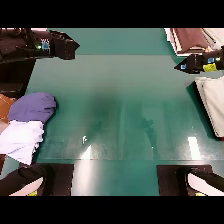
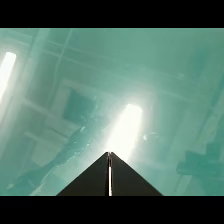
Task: Fold the shirts.
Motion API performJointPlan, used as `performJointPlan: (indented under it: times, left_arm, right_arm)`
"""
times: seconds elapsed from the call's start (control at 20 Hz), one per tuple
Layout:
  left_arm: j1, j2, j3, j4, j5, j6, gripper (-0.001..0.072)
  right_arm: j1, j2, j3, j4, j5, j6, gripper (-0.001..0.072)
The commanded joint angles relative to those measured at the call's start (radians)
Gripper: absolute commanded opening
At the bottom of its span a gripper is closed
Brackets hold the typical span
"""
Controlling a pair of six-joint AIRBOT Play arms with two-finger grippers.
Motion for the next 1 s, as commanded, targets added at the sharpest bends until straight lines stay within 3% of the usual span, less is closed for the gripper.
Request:
performJointPlan:
  times: [0.0, 0.65, 0.75, 0.8, 0.85, 0.9, 0.95]
  left_arm:
    - [0.000, 0.001, 0.000, 0.000, 0.022, 0.000, 0.0025]
    - [0.000, 0.001, 0.000, -0.015, 0.029, -0.007, 0.0025]
    - [0.003, 0.002, 0.000, 0.067, 0.031, 0.023, 0.0027]
    - [0.010, 0.003, 0.000, 0.157, -0.005, 0.016, 0.0218]
    - [0.028, 0.001, 0.000, 0.250, -0.054, -0.031, 0.0535]
    - [0.058, -0.003, -0.001, 0.341, -0.114, -0.093, 0.0611]
    - [0.102, -0.012, -0.002, 0.417, -0.188, -0.116, 0.0612]
  right_arm:
    - [0.002, 0.001, 0.001, 0.001, 0.000, 0.000, 0.0019]
    - [0.002, 0.001, -0.001, 0.001, 0.036, 0.000, 0.0018]
    - [0.002, 0.001, -0.001, 0.001, 0.042, 0.000, 0.0018]
    - [0.002, 0.001, -0.001, 0.001, 0.043, 0.000, 0.0019]
    - [0.002, 0.001, -0.001, 0.001, 0.045, 0.000, 0.0019]
    - [0.002, 0.001, -0.001, 0.001, 0.048, 0.000, 0.0019]
    - [0.002, 0.001, -0.001, 0.001, 0.050, 0.000, 0.0019]
